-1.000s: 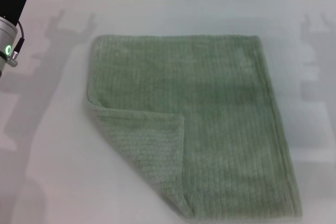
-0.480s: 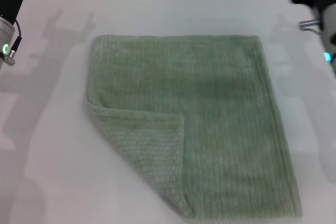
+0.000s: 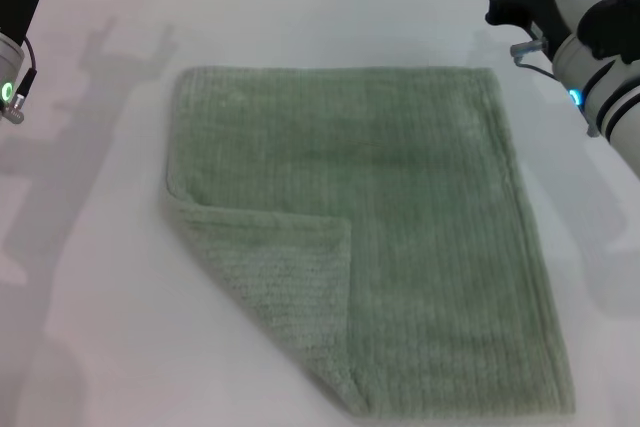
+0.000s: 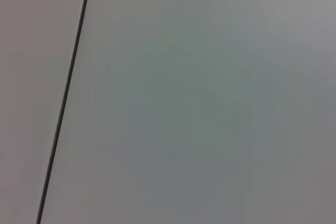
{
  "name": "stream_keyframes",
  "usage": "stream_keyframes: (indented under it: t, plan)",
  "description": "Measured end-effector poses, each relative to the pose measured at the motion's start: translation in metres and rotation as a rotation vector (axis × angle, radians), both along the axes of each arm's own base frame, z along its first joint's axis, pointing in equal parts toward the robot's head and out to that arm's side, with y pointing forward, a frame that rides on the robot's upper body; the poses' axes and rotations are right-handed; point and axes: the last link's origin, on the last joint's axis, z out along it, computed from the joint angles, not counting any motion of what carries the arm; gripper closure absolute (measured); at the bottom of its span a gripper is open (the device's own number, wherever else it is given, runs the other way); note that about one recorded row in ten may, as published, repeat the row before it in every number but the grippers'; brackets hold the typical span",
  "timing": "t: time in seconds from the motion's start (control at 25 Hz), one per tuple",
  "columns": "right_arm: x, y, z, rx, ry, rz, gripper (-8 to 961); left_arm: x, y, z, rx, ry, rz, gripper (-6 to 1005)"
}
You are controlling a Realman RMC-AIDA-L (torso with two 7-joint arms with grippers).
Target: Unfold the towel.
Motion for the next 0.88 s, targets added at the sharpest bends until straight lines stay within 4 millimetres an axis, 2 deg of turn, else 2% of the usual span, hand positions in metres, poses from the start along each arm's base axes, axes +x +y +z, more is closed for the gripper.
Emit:
stream_keyframes:
  t: [0.88]
  plan:
    - [-0.026, 0.009, 0.013, -0.232, -0.052, -0.105, 954, -0.001, -0.002, -0.003, -0.004, 0.007, 0.009, 186]
